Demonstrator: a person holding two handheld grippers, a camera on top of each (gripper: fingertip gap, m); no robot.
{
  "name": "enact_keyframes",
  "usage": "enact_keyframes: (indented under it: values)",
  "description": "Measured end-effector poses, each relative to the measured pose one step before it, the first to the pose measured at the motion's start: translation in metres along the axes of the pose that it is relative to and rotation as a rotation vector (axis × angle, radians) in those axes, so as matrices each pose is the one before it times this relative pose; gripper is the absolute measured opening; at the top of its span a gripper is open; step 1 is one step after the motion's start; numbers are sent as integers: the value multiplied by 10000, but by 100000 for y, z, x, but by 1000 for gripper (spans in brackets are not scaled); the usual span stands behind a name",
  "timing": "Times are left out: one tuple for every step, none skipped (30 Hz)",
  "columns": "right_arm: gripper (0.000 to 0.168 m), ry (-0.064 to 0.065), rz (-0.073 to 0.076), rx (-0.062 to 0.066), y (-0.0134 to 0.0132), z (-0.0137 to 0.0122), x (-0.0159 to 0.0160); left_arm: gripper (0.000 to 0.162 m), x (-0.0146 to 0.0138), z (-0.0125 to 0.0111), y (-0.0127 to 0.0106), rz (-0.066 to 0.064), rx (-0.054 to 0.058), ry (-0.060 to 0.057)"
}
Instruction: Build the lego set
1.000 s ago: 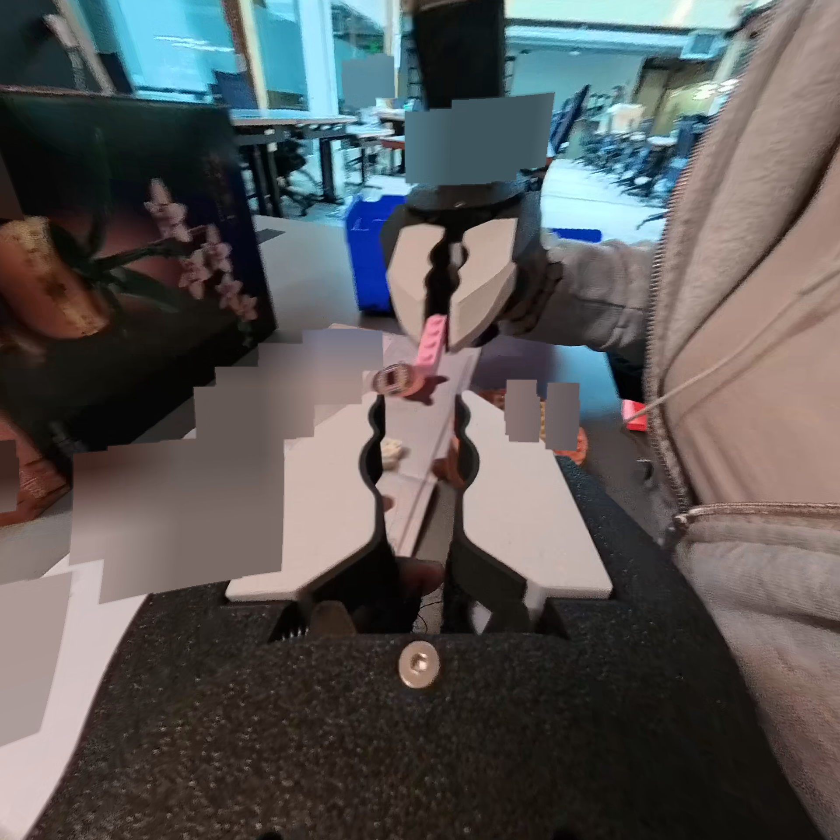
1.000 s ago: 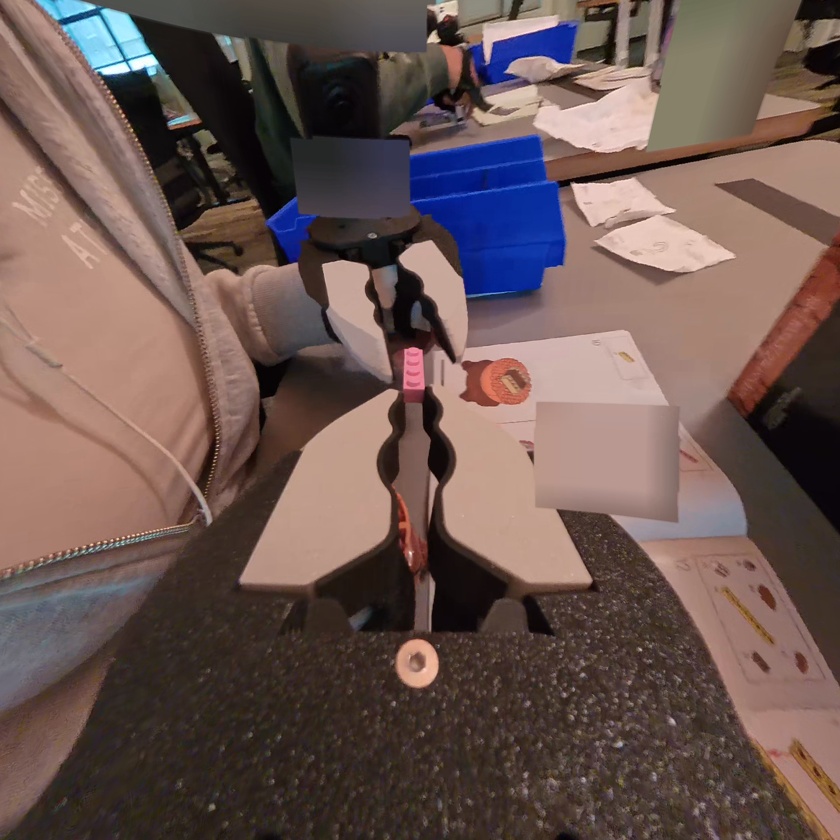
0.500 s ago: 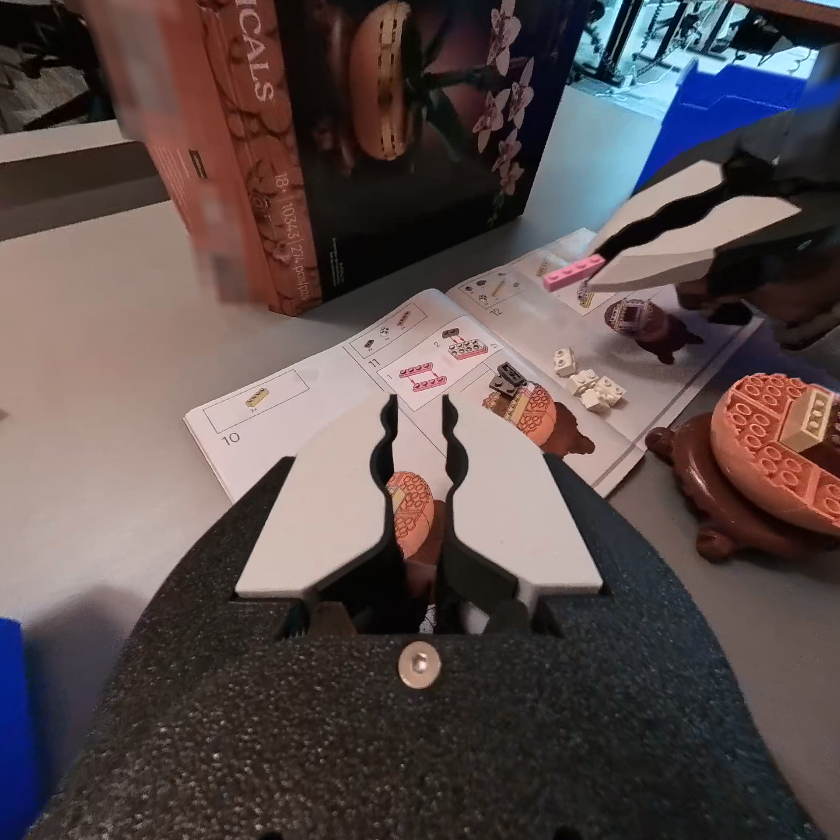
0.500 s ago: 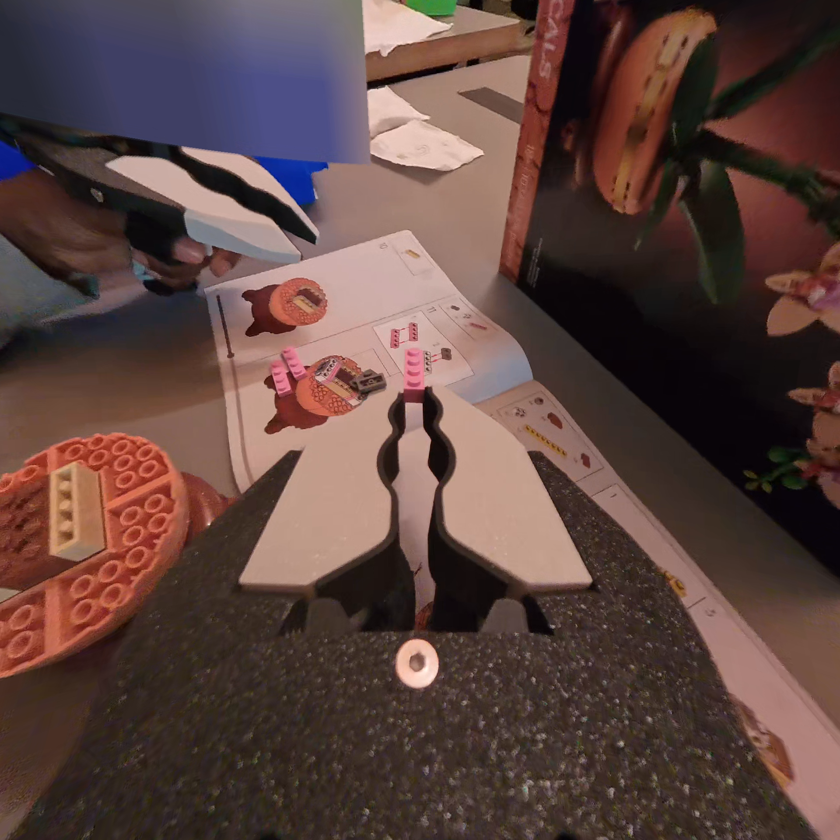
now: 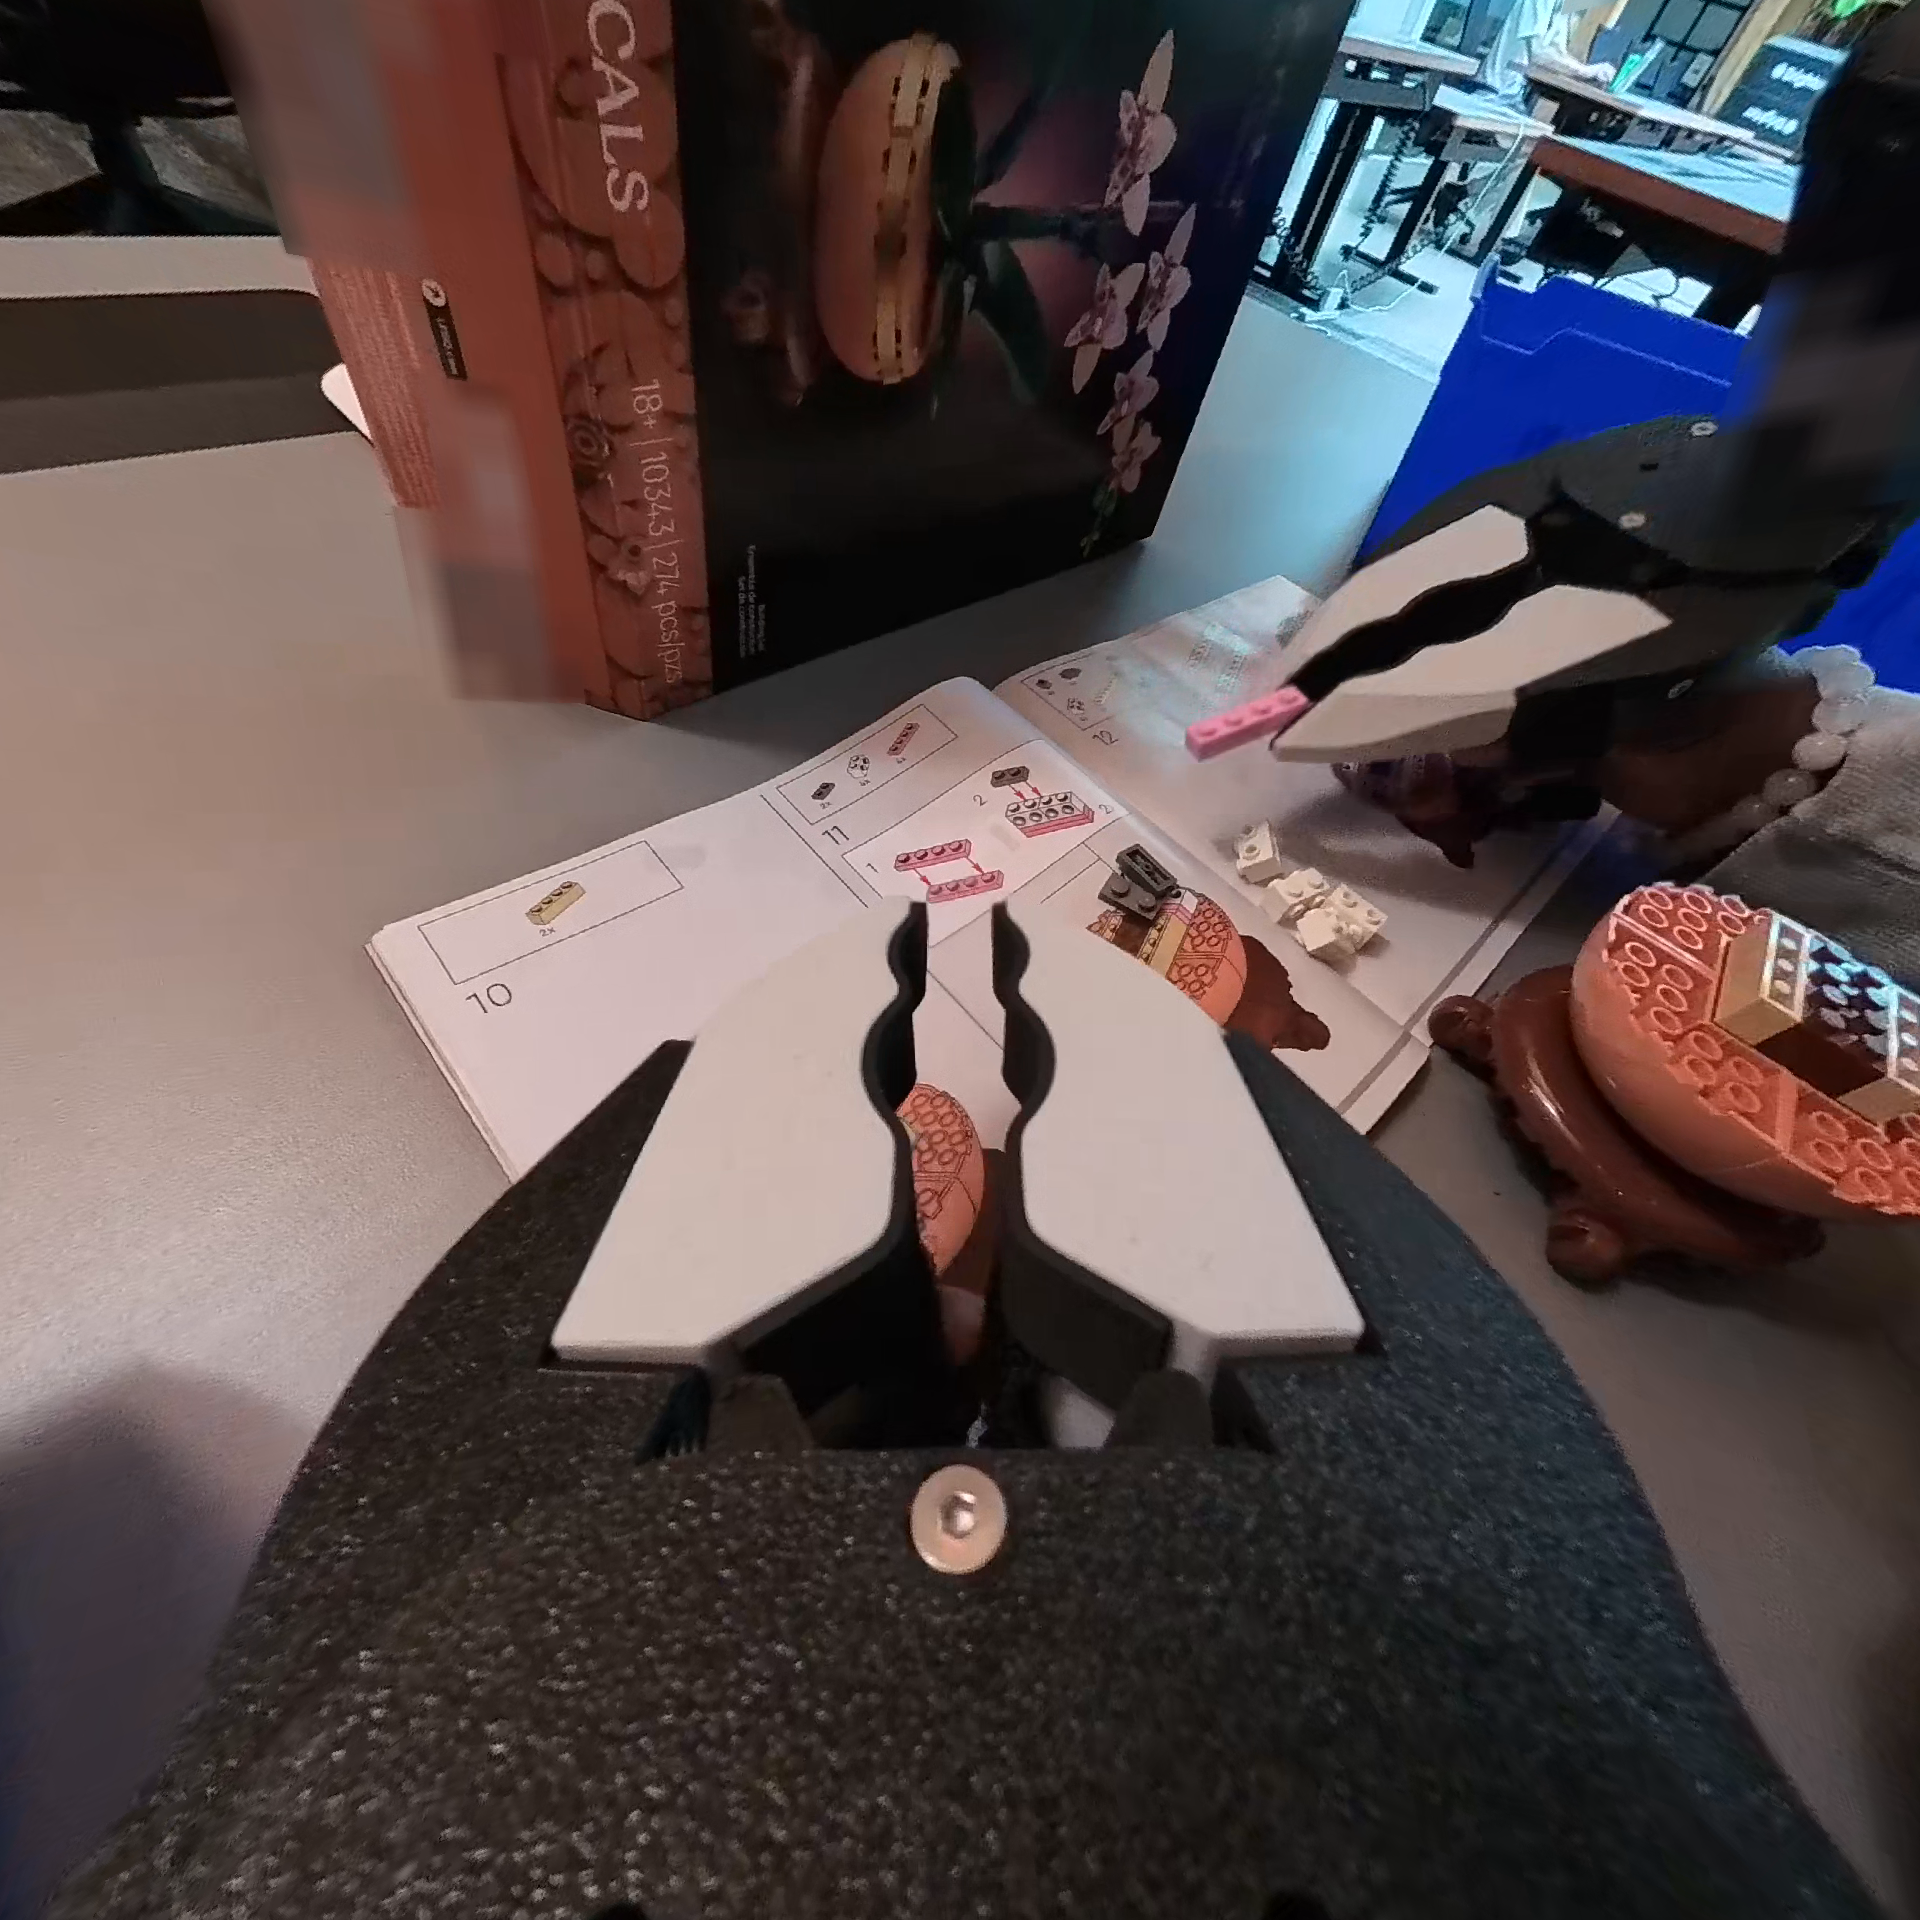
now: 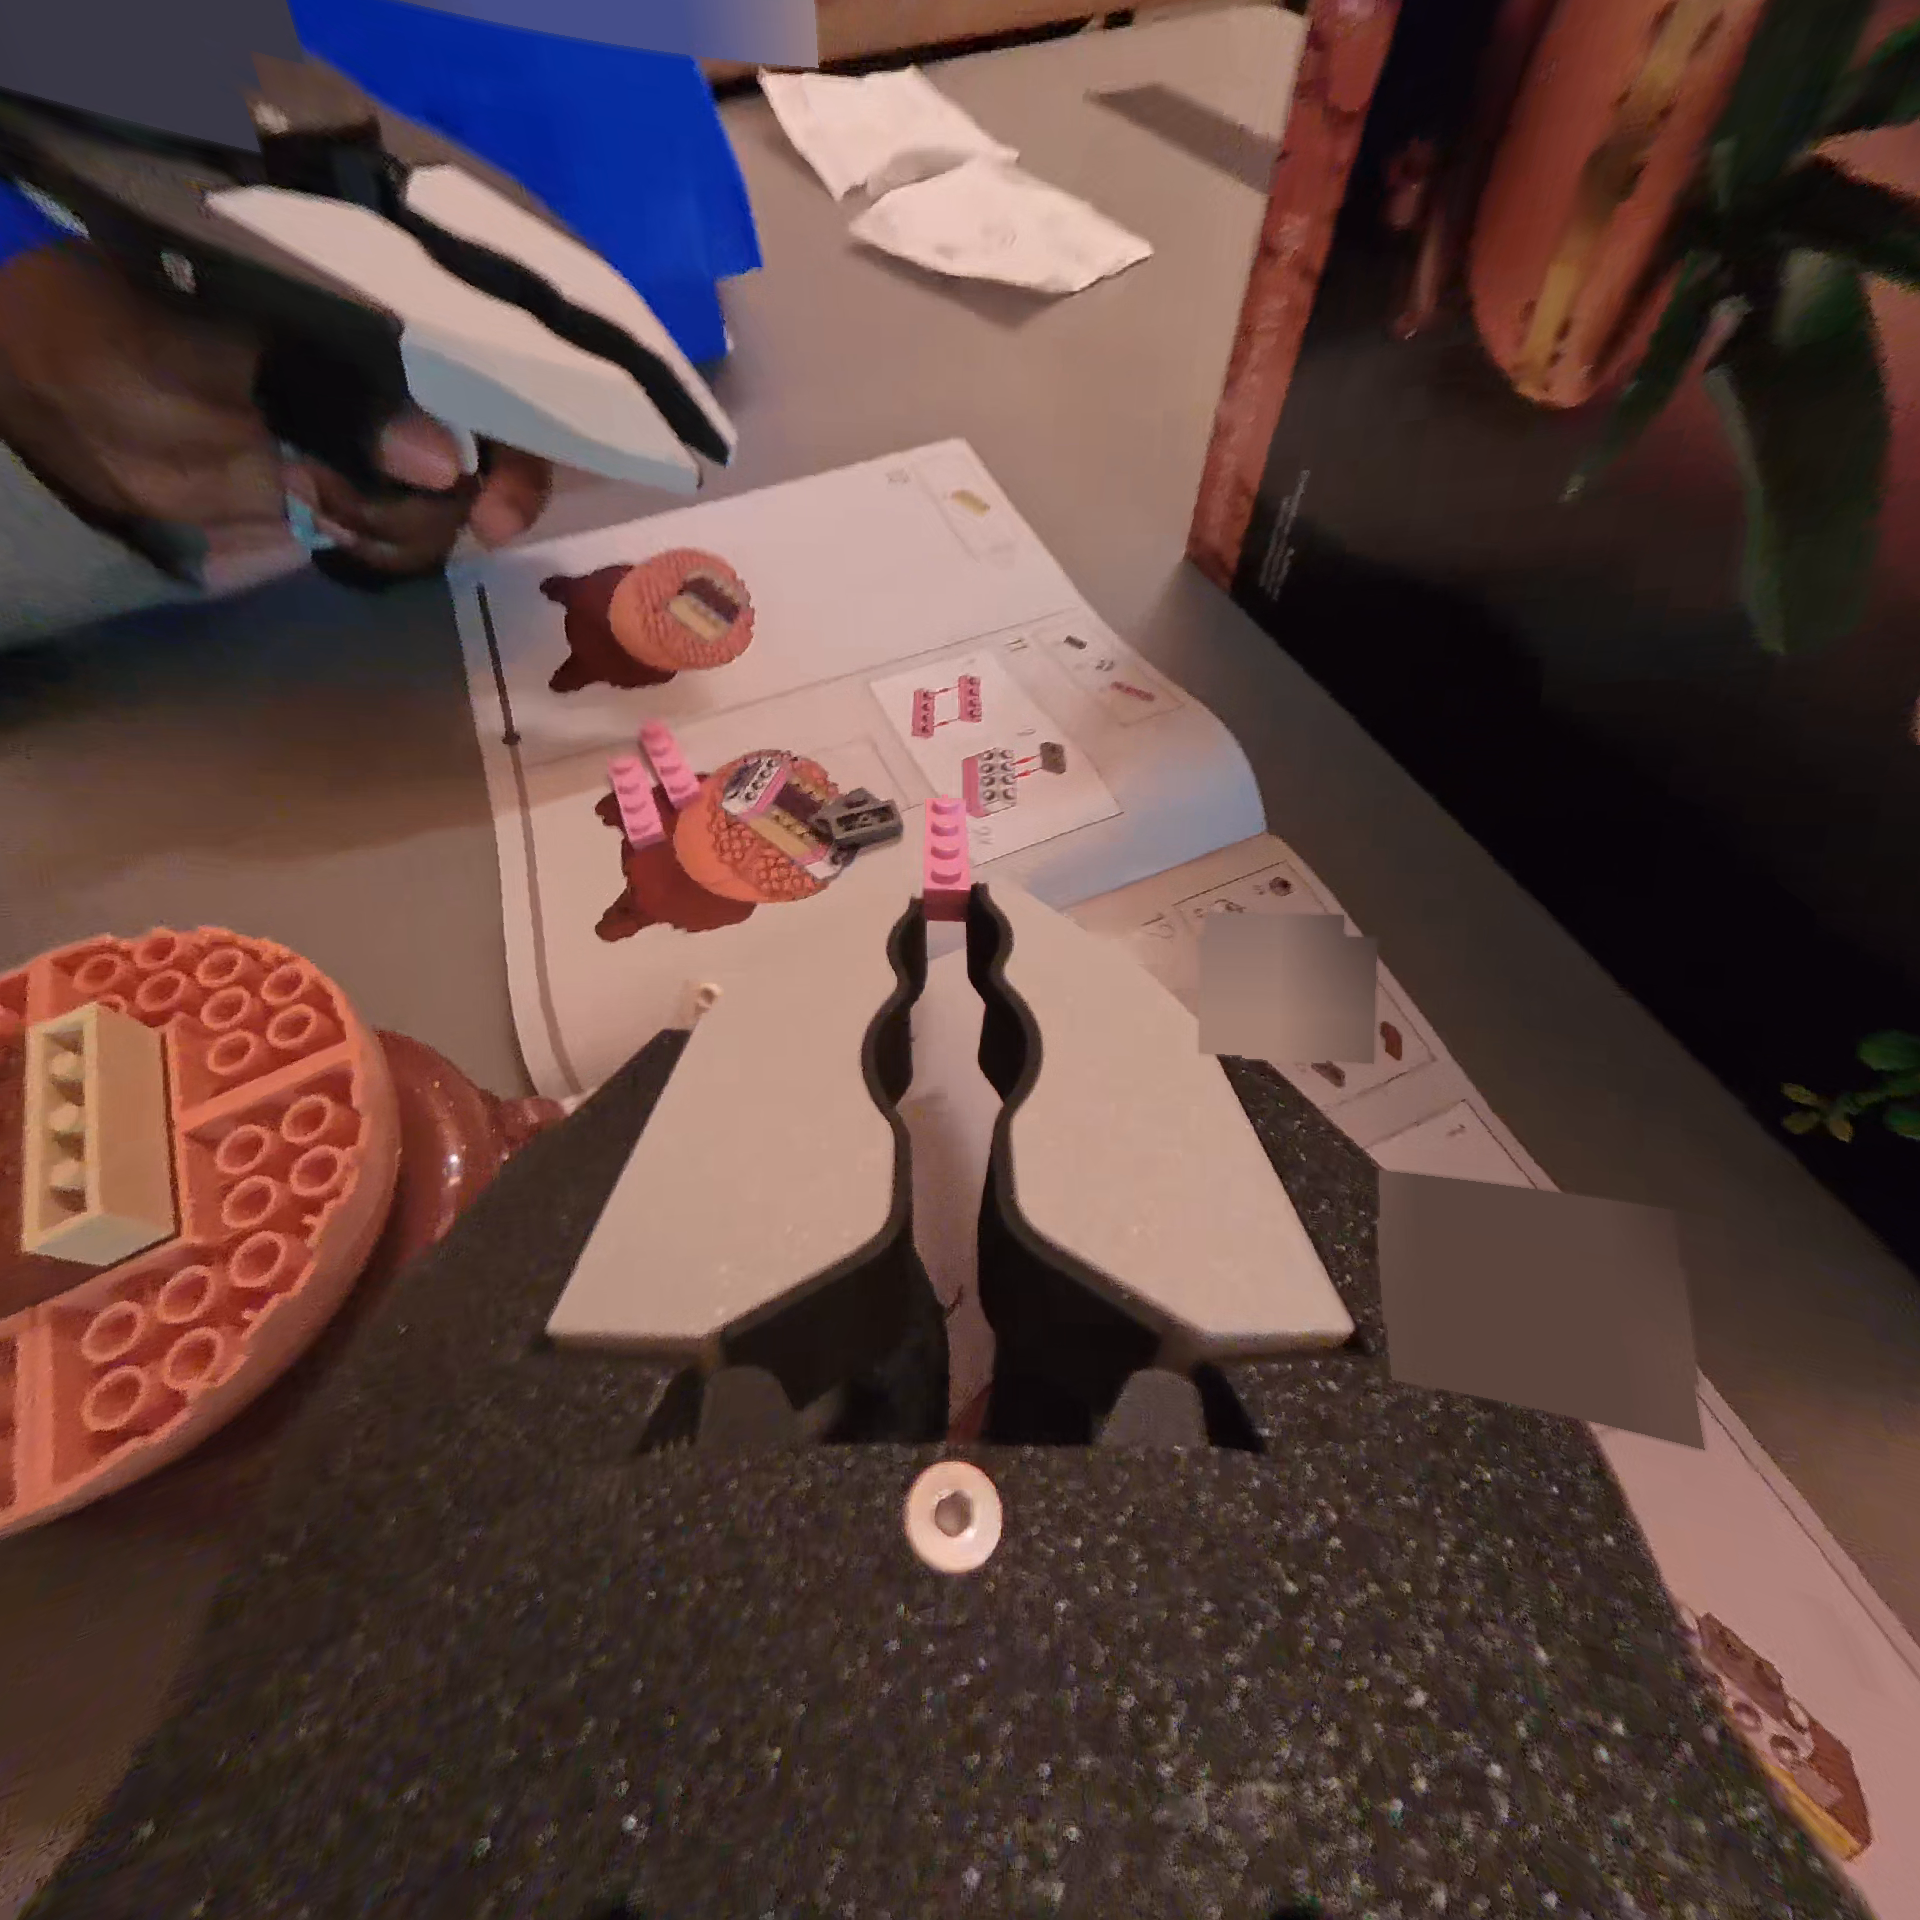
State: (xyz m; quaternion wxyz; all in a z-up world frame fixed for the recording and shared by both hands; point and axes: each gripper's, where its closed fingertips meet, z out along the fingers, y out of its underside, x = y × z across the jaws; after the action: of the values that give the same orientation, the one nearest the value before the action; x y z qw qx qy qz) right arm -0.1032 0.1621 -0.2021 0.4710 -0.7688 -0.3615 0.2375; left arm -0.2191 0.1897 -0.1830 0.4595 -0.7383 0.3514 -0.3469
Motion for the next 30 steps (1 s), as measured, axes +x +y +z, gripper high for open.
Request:
enact_keyframes:
  values:
    - [7, -149, -220, -93, 97, 90, -372, 12, 98, -6, 7, 58, 4, 32]
    - [7, -174, -168, -34, 13, 68, -356, 12, 100, 1, 10, 80, -5, 20]
    - [7, -292, -135, 77, -233, 118, -424, 13, 106, 25, 37, 88, -29, 21]
    - [7, -520, -116, 129, -583, 175, -654, 13, 226, 17, 27, 125, -30, 98]
    - [7, -551, -138, 31, -746, 277, -601, 13, 327, -2, 12, 177, -8, 150]
    - [7, -535, -239, -178, -683, 386, -470, 14, 228, -38, -19, 196, 16, 52]
    - [7, -530, -299, -399, -471, 483, -324, 15, 101, -66, -16, 205, 8, -58]
    - [7, -478, -331, -505, -343, 546, -140, 17, 66, -79, 64, 226, -52, -64]
    - [7, -381, -363, -399, -377, 593, 58, 17, 67, -78, 169, 234, -124, -22]
    - [7, -333, -294, -278, -366, 675, 206, 17, 67, -56, 228, 192, -159, 12]
    - [7, -247, -96, -277, -255, 756, 412, 17, 51, -22, 224, 115, -167, 36]
    - [7, -107, 111, -264, -195, 849, 599, 17, 30, -23, 181, 35, -151, 54]
    - [7, -153, 167, -251, -178, 893, 405, 17, -19, -35, 135, -26, -125, 33]
    - [7, -130, 115, -175, -241, 875, 243, 18, -100, -74, 123, -57, -121, -16]
    - [7, -128, 30, -118, -246, 795, 56, 18, -187, -127, 123, -67, -109, -65]
    - [7, -127, -3, -162, -126, 719, -46, 18, -234, -161, 75, -43, -66, -82]
    - [7, -5, 24, -213, 29, 610, 75, 18, -244, -165, 49, -17, -24, -74]
    - [7, 5, 31, -212, 103, 510, 75, 18, -242, -137, 63, -24, 17, -52]
    - [7, -45, 10, -213, 188, 410, -2, 18, -194, -60, 73, -56, 46, -5]
    - [7, 43, 23, -200, 247, 290, 107, 18, -109, -1, 111, -82, 43, 59]
    - [13, -43, -43, -151, 218, 202, -46, 18, -10, 25, 120, -84, 9, 92]
    - [19, 29, 11, -163, 274, 96, 23, 18, 42, 11, 31, -41, -11, 77]
    - [24, 66, 36, -142, 261, 2, 69, 19, 56, -9, -38, 17, 22, 41]
    - [30, -44, -5, -82, 210, -62, -104, 19, 47, 12, 7, 37, 4, 12]
    - [34, -5, 23, -77, 227, -183, -64, 19, 45, 21, 33, 30, -29, 10]
    - [36, 67, 27, -22, 174, -312, 26, 18, 45, 22, 44, 37, -29, 8]
    - [37, 91, 0, 79, 77, -432, 45, 18, 51, 38, 49, 44, -41, 6]
    - [35, 118, -3, 140, -13, -538, 42, 18, 55, 44, 66, 52, -50, 11]
    - [30, 84, -35, 167, -71, -594, -63, 18, 74, 48, 55, 58, -51, 8]
    - [22, -98, -182, 228, -202, -566, -445, 18, 71, 53, 65, 60, -55, 14]
